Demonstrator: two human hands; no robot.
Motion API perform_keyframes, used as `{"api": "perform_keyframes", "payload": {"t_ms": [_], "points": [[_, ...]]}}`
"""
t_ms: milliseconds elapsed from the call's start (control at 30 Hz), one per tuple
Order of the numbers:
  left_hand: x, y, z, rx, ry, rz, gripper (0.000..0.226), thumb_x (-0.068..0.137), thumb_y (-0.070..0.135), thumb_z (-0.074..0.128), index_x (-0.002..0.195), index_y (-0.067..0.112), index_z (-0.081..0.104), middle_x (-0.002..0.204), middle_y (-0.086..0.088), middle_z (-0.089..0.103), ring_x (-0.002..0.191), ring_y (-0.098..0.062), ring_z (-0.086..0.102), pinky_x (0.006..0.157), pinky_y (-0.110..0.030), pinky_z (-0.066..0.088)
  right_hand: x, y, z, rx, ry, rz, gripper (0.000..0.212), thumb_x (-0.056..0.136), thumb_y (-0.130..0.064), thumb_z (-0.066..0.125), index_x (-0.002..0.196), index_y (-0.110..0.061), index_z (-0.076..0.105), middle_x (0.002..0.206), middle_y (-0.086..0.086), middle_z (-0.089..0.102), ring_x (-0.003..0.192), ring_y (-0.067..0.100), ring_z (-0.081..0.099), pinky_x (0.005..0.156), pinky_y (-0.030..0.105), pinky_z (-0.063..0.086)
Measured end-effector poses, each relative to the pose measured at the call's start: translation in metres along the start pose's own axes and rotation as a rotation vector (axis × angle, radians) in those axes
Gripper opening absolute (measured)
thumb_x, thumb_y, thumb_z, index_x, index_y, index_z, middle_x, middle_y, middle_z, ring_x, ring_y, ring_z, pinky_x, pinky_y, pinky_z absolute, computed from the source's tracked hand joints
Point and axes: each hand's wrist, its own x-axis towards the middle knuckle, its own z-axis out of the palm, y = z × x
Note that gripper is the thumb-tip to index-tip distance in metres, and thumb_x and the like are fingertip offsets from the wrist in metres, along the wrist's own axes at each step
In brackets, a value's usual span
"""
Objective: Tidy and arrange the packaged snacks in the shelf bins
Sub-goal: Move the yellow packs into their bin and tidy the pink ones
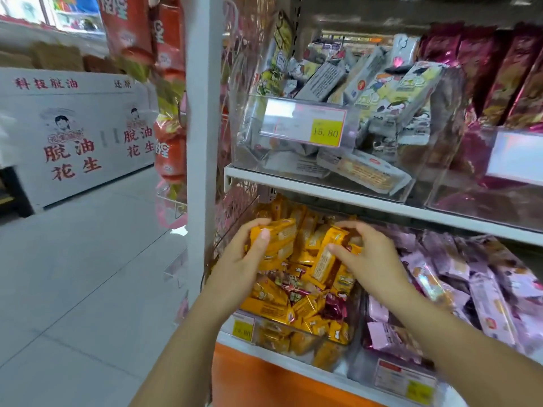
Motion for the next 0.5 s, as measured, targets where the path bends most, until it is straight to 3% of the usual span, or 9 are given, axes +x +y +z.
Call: {"api": "perform_keyframes", "payload": {"t_ms": [67, 133, 233, 367, 433, 500], "points": [[0.0, 0.0, -0.005, 0.023, -0.017, 0.025, 0.035, 0.083, 0.063, 0.039, 0.115, 0.055, 0.049, 0.124, 0.015, 0.057, 0.108, -0.01, 0.061, 0.082, -0.037, 0.058, 0.004, 0.005, 0.0, -0.066, -0.023, -0.015, 0.036, 0.084, -0.021, 0.071, 0.118, -0.023, 0.06, 0.099, -0.019, 0.059, 0.09, -0.005, 0.053, 0.073, 0.004, 0.038], [-0.002, -0.004, -0.01, 0.044, 0.0, 0.047, 0.032, 0.085, 0.065, 0.04, 0.114, 0.057, 0.049, 0.123, 0.017, 0.057, 0.109, -0.008, 0.06, 0.084, -0.038, 0.057, 0.006, 0.011, 0.002, -0.154, -0.028, -0.029, 0.037, 0.083, -0.023, 0.071, 0.119, -0.021, 0.061, 0.113, -0.004, 0.063, 0.106, 0.01, 0.055, 0.088, 0.02, 0.04], [-0.009, -0.008, -0.014, 0.112, 0.019, 0.082, 0.034, 0.086, 0.066, 0.041, 0.117, 0.055, 0.048, 0.117, 0.023, 0.057, 0.105, -0.004, 0.06, 0.084, -0.036, 0.056, 0.006, 0.014, 0.001, -0.367, 0.031, -0.106, 0.039, 0.08, -0.034, 0.072, 0.118, -0.026, 0.063, 0.111, 0.002, 0.064, 0.108, 0.025, 0.054, 0.092, 0.039, 0.042], [-0.015, -0.005, -0.023, 0.139, 0.035, 0.091, 0.039, 0.081, 0.06, 0.038, 0.116, 0.05, 0.051, 0.113, 0.022, 0.058, 0.105, -0.003, 0.059, 0.086, -0.028, 0.051, -0.001, 0.0, 0.004, -0.567, 0.073, -0.421, 0.034, 0.076, -0.041, 0.069, 0.106, -0.025, 0.068, 0.104, -0.004, 0.064, 0.1, 0.022, 0.052, 0.081, 0.037, 0.036], [-0.015, -0.003, -0.03, 0.102, 0.063, 0.093, 0.036, 0.084, 0.062, 0.04, 0.115, 0.049, 0.053, 0.111, 0.02, 0.061, 0.103, -0.004, 0.061, 0.086, -0.031, 0.052, -0.003, -0.01, 0.009, -0.595, -0.033, -0.59, 0.026, 0.077, -0.038, 0.069, 0.1, -0.025, 0.069, 0.101, -0.008, 0.065, 0.1, 0.017, 0.052, 0.081, 0.035, 0.037], [-0.015, -0.002, -0.037, 0.083, 0.086, 0.088, 0.037, 0.086, 0.06, 0.041, 0.118, 0.046, 0.054, 0.113, 0.015, 0.062, 0.103, -0.007, 0.063, 0.086, -0.034, 0.054, -0.002, -0.02, 0.019, -0.575, -0.192, -0.603, 0.02, 0.083, -0.032, 0.069, 0.101, -0.025, 0.069, 0.1, -0.009, 0.065, 0.097, 0.014, 0.055, 0.083, 0.033, 0.043]]}}
